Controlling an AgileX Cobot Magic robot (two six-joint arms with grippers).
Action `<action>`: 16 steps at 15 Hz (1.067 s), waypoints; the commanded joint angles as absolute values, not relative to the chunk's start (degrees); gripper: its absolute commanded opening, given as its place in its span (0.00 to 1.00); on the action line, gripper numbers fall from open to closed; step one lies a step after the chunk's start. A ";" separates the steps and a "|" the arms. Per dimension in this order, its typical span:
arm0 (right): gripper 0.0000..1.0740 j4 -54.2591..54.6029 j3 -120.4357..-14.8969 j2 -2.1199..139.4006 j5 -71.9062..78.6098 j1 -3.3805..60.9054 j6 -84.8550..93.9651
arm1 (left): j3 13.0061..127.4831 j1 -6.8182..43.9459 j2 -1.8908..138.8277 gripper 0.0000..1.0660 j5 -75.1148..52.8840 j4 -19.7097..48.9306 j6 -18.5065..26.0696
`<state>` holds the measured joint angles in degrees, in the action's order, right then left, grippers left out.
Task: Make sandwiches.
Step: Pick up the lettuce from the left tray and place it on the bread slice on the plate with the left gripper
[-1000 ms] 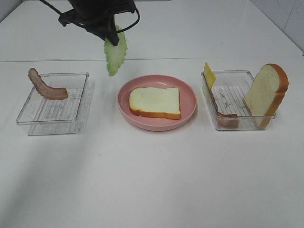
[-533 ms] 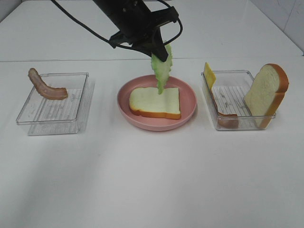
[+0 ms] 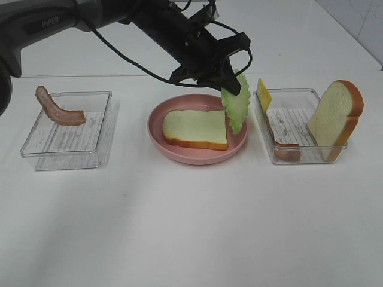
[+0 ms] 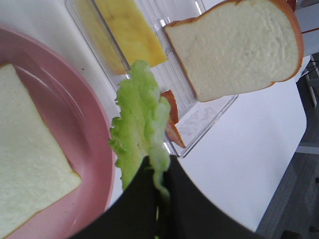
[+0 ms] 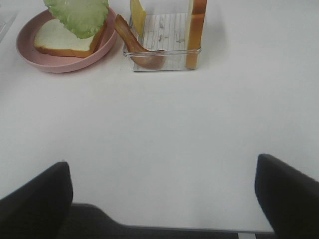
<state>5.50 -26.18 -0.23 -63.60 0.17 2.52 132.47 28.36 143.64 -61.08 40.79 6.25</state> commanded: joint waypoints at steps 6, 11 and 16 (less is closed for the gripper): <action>0.90 5.61 -25.95 -1.89 -63.20 0.06 2.69 | 132.98 28.48 146.51 0.00 -57.64 41.42 10.08; 0.90 5.61 -25.95 -1.89 -63.20 0.06 2.69 | 132.98 27.62 146.73 0.00 -57.41 35.41 10.03; 0.90 5.61 -25.95 -1.89 -63.20 0.06 2.69 | 132.98 27.04 146.73 0.00 -57.35 27.96 9.80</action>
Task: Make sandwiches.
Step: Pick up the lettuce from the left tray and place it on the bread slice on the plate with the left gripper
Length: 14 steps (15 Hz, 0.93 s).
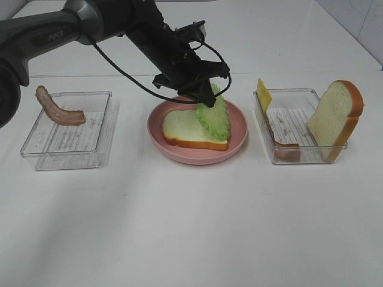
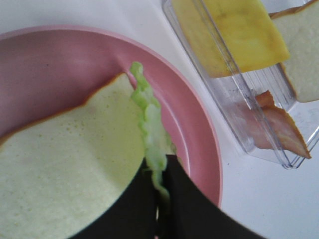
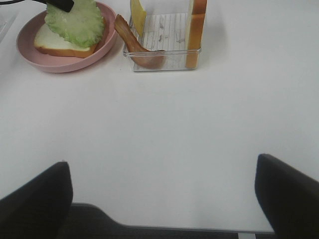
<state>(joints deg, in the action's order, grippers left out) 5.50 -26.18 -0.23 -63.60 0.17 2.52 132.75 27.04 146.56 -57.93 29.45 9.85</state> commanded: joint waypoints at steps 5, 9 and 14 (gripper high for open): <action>0.90 5.61 -25.95 -1.89 -63.20 0.06 2.69 | 132.98 27.04 146.73 0.00 -57.41 25.55 9.80; 0.90 5.61 -25.95 -1.89 -63.20 0.06 2.69 | 132.98 27.04 146.73 0.00 -57.93 25.10 9.80; 0.90 5.61 -25.95 -1.89 -63.20 0.06 2.69 | 132.98 27.04 146.68 0.32 -58.04 22.98 6.99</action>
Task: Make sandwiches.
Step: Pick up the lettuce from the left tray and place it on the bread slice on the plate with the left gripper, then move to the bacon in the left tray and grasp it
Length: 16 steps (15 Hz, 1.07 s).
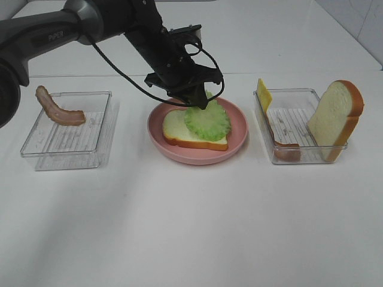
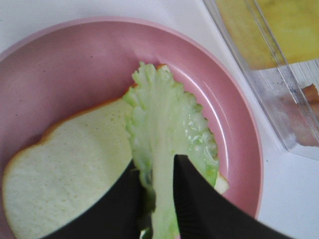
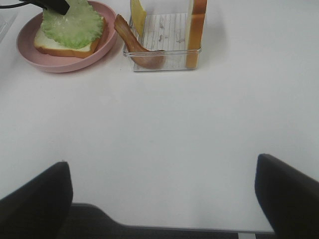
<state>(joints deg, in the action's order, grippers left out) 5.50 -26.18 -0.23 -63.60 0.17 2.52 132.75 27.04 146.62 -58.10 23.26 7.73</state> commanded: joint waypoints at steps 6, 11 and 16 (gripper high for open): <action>0.90 5.61 -25.95 -1.89 -63.20 0.06 2.69 | 134.82 27.04 142.15 0.96 -67.61 12.49 0.97; 0.90 5.61 -25.95 -1.89 -63.20 0.06 2.69 | 136.82 25.44 136.65 0.96 -75.29 8.71 0.80; 0.90 5.61 -25.95 -1.89 -63.20 0.06 2.69 | 126.28 15.36 126.39 0.96 -75.29 4.76 -0.97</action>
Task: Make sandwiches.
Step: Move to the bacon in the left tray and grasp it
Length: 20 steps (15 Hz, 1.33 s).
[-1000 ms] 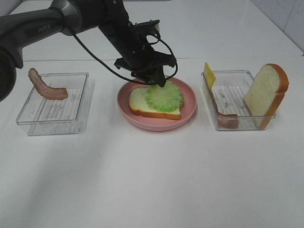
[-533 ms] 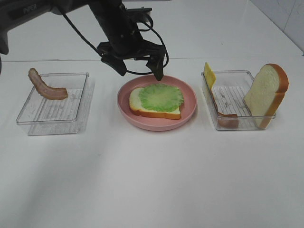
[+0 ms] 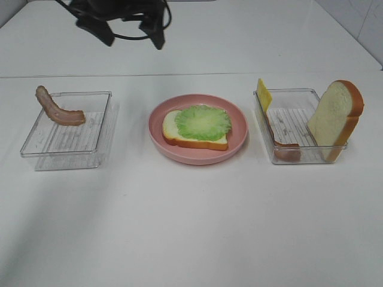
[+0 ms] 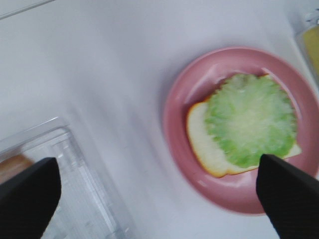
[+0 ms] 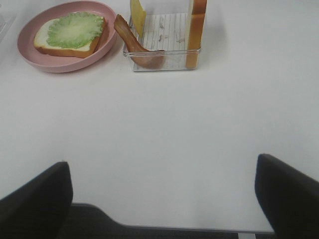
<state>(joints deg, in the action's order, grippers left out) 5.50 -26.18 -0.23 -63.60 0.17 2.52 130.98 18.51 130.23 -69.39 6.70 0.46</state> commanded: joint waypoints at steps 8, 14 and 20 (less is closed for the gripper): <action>0.90 5.61 -25.95 -1.89 -63.20 0.06 2.69 | 119.52 2.46 128.57 0.96 -75.29 4.18 -0.92; 0.90 5.61 -25.95 -1.89 -63.20 0.06 2.69 | 121.70 1.78 134.76 0.96 -74.03 2.58 0.00; 0.90 5.61 -25.95 -1.89 -63.20 0.06 2.69 | 122.78 1.66 138.20 0.89 -70.19 0.92 0.00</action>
<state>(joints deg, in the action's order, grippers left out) 5.50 -26.18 -0.23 -63.60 0.17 2.52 122.56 1.89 138.20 -69.79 0.74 0.00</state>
